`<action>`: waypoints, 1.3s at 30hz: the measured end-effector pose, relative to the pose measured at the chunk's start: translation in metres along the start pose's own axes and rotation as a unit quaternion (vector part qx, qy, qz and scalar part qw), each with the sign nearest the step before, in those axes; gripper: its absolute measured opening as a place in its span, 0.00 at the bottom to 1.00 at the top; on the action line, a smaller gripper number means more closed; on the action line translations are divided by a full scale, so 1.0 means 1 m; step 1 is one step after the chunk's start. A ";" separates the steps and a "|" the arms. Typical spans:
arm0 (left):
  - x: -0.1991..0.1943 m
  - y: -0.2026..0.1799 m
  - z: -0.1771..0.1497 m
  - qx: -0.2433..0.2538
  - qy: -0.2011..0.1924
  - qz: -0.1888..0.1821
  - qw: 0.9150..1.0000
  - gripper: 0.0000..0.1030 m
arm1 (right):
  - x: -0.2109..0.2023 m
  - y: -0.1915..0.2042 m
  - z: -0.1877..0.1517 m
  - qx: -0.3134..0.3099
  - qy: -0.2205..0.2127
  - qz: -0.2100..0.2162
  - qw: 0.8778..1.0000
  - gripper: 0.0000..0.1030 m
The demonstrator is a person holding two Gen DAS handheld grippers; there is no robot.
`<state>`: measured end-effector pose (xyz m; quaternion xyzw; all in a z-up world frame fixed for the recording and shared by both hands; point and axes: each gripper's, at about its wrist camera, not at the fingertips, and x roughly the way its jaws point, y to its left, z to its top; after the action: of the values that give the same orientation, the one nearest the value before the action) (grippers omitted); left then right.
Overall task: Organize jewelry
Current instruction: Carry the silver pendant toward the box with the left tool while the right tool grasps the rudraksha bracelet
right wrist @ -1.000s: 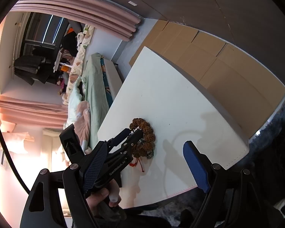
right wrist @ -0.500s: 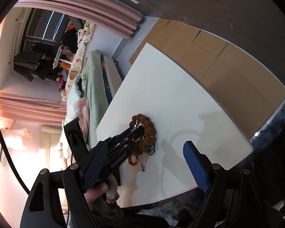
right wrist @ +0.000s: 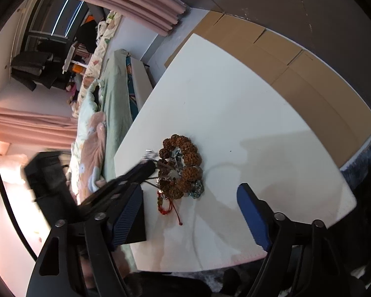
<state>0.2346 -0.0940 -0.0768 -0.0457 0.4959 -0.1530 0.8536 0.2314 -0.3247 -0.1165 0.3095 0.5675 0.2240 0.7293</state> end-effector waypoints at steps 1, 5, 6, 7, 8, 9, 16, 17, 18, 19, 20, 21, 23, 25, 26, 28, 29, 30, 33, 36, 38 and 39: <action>-0.005 0.001 0.000 -0.001 -0.005 -0.001 1.000 0.14 | 0.006 0.000 0.001 0.001 0.004 -0.003 1.000 0.70; -0.026 0.005 0.000 -0.011 -0.026 -0.002 1.000 0.14 | 0.022 0.001 0.003 -0.004 0.010 -0.016 1.000 0.62; -0.033 0.007 0.000 -0.015 -0.031 -0.003 0.999 0.14 | 0.024 0.003 0.003 -0.009 0.009 -0.020 1.000 0.60; -0.037 0.009 -0.001 -0.017 -0.036 -0.004 0.999 0.14 | 0.027 0.006 0.004 -0.015 0.008 -0.026 1.000 0.59; -0.043 0.010 -0.002 -0.020 -0.042 -0.005 0.999 0.14 | 0.029 0.008 0.004 -0.020 0.007 -0.029 0.999 0.58; -0.049 0.012 -0.003 -0.022 -0.047 -0.005 0.999 0.14 | 0.031 0.011 0.004 -0.025 0.006 -0.031 0.999 0.58; -0.084 0.018 -0.007 -0.032 -0.077 -0.003 0.997 0.14 | 0.047 0.023 0.002 -0.056 0.008 -0.064 0.996 0.47; -0.089 0.018 -0.007 -0.033 -0.081 -0.003 0.996 0.14 | 0.050 0.023 0.001 -0.058 0.011 -0.071 0.996 0.46; -0.094 0.019 -0.007 -0.034 -0.085 -0.002 0.996 0.14 | 0.054 0.022 0.002 -0.058 0.014 -0.078 0.995 0.42; -0.099 0.019 -0.009 -0.034 -0.089 -0.001 0.995 0.14 | 0.054 0.024 0.002 -0.062 0.008 -0.084 0.994 0.38; -0.105 0.020 -0.009 -0.036 -0.094 0.000 0.995 0.14 | 0.055 0.025 0.003 -0.066 0.006 -0.093 0.993 0.35; -0.109 0.021 -0.009 -0.037 -0.097 0.002 0.995 0.14 | 0.056 0.024 0.004 -0.066 0.007 -0.096 0.993 0.25; -0.118 0.024 -0.010 -0.041 -0.105 0.003 0.994 0.14 | 0.054 0.020 0.004 -0.057 0.002 -0.094 0.994 0.21; -0.128 0.027 -0.010 -0.045 -0.114 0.006 0.992 0.14 | 0.046 0.019 0.003 -0.055 -0.007 -0.088 0.995 0.21; -0.134 0.028 -0.010 -0.047 -0.119 0.007 0.992 0.14 | 0.042 0.020 0.003 -0.055 -0.013 -0.084 0.995 0.21; -0.143 0.030 -0.009 -0.048 -0.128 0.010 0.990 0.14 | 0.029 0.023 0.003 -0.059 -0.031 -0.061 0.996 0.21; -0.148 0.030 -0.009 -0.048 -0.133 0.012 0.990 0.14 | 0.023 0.024 0.003 -0.062 -0.040 -0.054 0.996 0.21; -0.154 0.031 -0.007 -0.048 -0.138 0.012 0.989 0.14 | 0.017 0.027 0.002 -0.068 -0.049 -0.048 0.995 0.21; -0.172 0.030 -0.004 -0.045 -0.155 0.015 0.987 0.14 | 0.005 0.031 -0.001 -0.075 -0.067 -0.028 0.995 0.21; -0.191 0.030 -0.003 -0.041 -0.171 0.020 0.984 0.14 | -0.004 0.031 -0.003 -0.080 -0.074 -0.013 0.994 0.21; -0.202 0.029 -0.002 -0.039 -0.181 0.021 0.982 0.14 | -0.007 0.035 -0.004 -0.084 -0.078 -0.001 0.993 0.21; -0.208 0.030 -0.001 -0.038 -0.186 0.023 0.982 0.14 | -0.010 0.037 -0.005 -0.086 -0.081 0.006 0.993 0.21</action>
<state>0.1442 -0.0023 0.0885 -0.0948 0.3349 -0.1035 0.9318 0.2248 -0.3038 -0.0843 0.2667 0.4834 0.2506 0.7952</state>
